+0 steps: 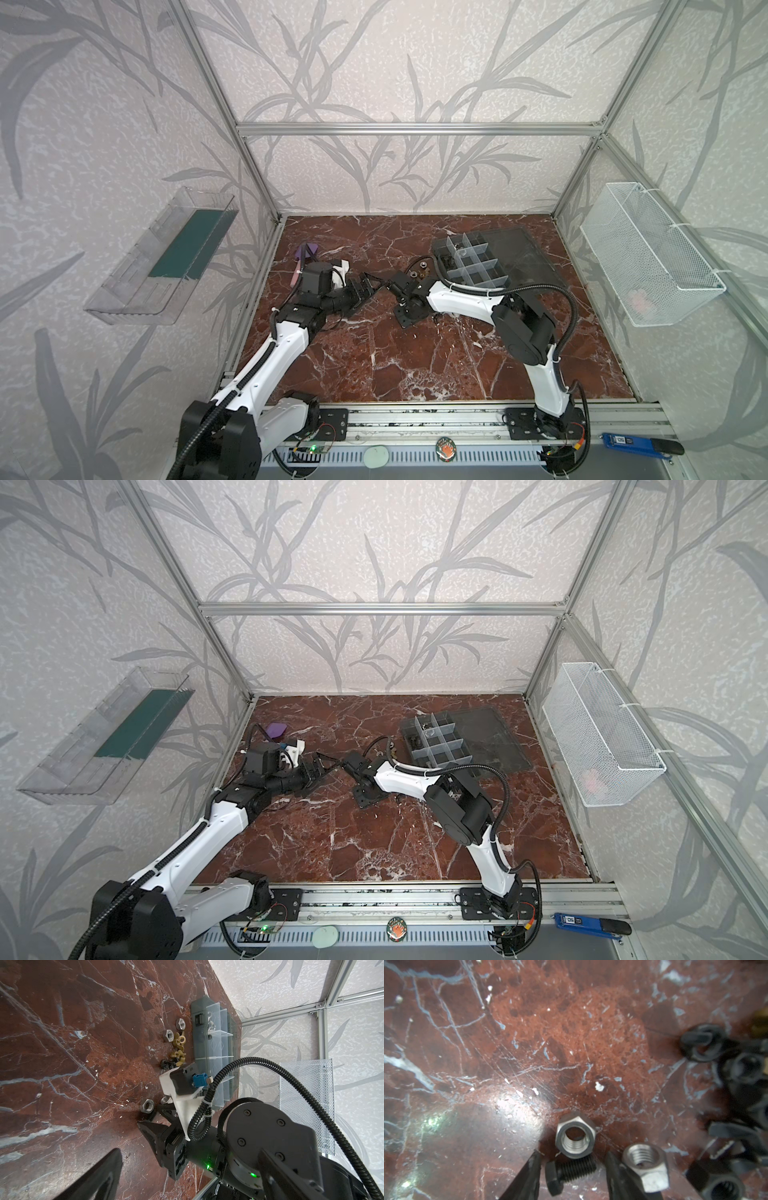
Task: Sort the screws and nuts into containers
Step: 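Lower the right gripper and grasp the black bolt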
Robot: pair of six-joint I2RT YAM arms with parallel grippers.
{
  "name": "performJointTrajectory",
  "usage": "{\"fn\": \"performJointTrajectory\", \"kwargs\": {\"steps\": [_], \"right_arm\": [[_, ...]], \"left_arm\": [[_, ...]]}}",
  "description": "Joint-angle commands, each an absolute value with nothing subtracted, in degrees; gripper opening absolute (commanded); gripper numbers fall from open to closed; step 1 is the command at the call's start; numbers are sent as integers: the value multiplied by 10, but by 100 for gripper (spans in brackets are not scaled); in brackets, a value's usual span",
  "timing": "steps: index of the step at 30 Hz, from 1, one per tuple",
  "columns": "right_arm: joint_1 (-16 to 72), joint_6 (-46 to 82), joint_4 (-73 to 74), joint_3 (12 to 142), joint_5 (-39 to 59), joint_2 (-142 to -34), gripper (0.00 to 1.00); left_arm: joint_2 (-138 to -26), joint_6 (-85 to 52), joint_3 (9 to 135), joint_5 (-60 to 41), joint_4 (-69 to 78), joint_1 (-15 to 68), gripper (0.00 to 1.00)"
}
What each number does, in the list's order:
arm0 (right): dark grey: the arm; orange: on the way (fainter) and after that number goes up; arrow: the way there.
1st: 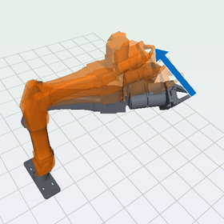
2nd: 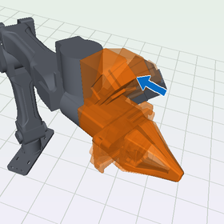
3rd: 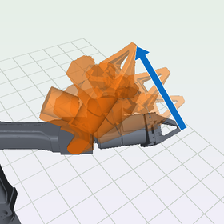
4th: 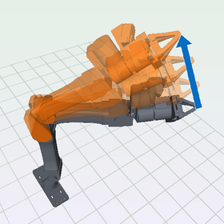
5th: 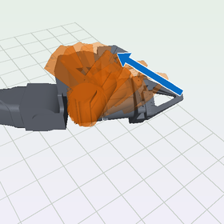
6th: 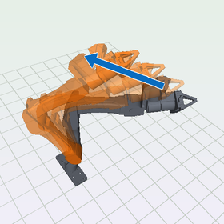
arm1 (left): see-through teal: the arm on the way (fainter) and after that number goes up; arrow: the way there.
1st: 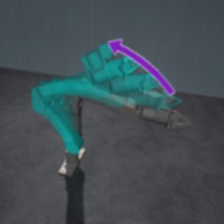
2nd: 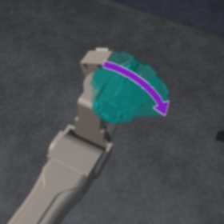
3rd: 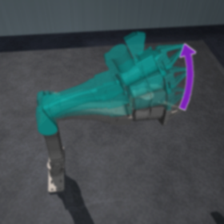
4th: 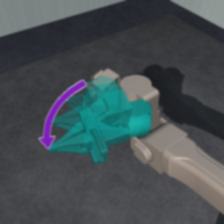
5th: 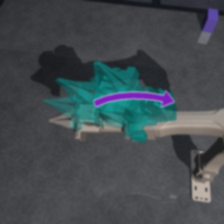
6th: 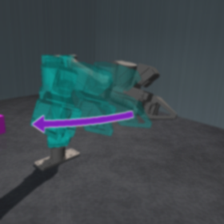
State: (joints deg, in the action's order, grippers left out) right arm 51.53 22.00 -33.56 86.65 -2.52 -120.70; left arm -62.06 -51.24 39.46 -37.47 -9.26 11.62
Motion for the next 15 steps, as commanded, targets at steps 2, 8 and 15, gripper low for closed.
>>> {"fn": "performJointTrajectory", "kwargs": {"steps": [2, 8, 15], "right_arm": [[512, 218, -337, 861, -15, -1229, 40], [511, 217, -342, 865, -18, -1222, 32], [498, 216, -348, 875, -9, -1210, 26]], "left_arm": [[-619, -517, 392, -380, -87, 115, 99], [-622, -517, 393, -379, -86, 115, 99], [-622, -518, 396, -377, -87, 115, 99]]}}
